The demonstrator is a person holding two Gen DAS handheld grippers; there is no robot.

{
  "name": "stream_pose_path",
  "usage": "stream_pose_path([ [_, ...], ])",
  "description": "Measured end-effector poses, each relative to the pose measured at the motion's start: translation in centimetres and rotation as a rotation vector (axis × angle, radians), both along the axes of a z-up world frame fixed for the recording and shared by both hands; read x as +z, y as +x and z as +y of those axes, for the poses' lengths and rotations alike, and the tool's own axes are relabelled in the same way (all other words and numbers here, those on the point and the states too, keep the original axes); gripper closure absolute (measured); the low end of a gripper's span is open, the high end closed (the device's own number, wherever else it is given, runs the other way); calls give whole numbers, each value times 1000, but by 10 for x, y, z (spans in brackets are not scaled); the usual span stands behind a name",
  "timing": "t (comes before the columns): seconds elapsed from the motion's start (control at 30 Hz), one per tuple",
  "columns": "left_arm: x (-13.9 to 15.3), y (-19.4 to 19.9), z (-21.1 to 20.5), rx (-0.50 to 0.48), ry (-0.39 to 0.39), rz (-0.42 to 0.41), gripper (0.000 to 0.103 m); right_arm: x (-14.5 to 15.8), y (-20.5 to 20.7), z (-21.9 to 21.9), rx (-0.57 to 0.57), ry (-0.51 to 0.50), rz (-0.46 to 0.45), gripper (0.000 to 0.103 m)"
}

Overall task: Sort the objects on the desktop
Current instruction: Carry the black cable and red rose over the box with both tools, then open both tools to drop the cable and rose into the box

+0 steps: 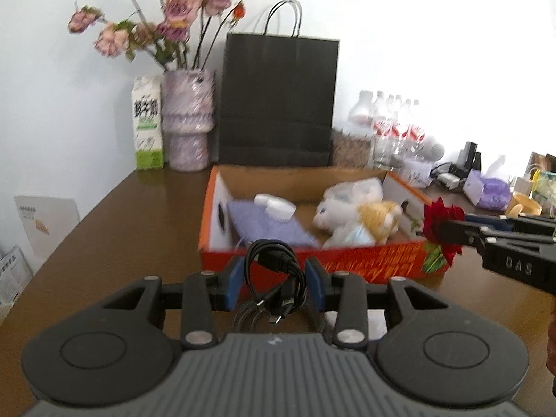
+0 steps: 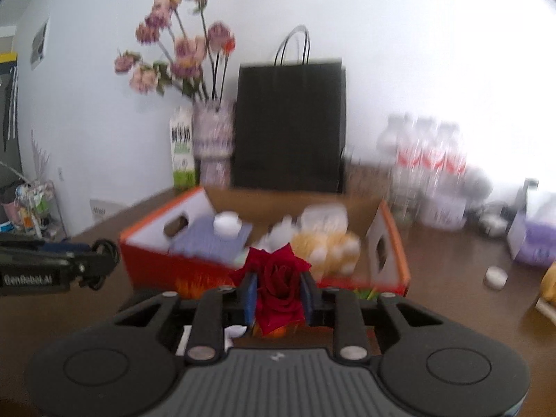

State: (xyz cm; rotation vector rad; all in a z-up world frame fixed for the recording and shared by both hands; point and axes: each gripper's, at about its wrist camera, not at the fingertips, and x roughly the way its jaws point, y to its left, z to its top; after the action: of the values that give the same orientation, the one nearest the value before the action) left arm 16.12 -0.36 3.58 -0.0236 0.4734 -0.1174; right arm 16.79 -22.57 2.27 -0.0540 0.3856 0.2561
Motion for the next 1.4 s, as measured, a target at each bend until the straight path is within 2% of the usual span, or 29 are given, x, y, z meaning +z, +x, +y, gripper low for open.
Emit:
stream_pose_path([
  [0.2, 22, 30, -16, -16, -13, -46, 64, 22, 27, -1, -33, -4, -49, 79],
  [0.47, 32, 82, -30, -1, -52, -53, 64, 16, 82, -10, -108, 22, 43, 79],
  [0.6, 20, 109, -34, 37, -40, -20, 64, -1, 103, -13, -151, 26, 98, 79],
  [0.83, -10, 136, -36, 40, -14, 66, 64, -29, 122, -20, -167, 9, 177, 79],
  [1.07, -29, 146, -39, 24, 25, 122, 63, -34, 120, -17, -153, -18, 180, 78],
  [1.17, -32, 145, -41, 33, 48, 122, 62, -35, 119, -18, -144, -7, 182, 72],
  [1.2, -31, 144, -42, 39, 56, 114, 59, -35, 119, -18, -141, 0, 180, 69],
  [1.27, -29, 142, -43, 47, 67, 97, 45, -34, 117, -18, -137, 0, 176, 63],
  [1.3, -28, 140, -43, 50, 72, 87, 31, -34, 117, -18, -136, -1, 173, 57],
  [1.33, -27, 138, -44, 52, 80, 76, 22, -33, 115, -18, -135, -1, 168, 53],
  [1.4, -24, 136, -47, 62, 104, 64, 15, -31, 113, -17, -133, -9, 158, 43],
])
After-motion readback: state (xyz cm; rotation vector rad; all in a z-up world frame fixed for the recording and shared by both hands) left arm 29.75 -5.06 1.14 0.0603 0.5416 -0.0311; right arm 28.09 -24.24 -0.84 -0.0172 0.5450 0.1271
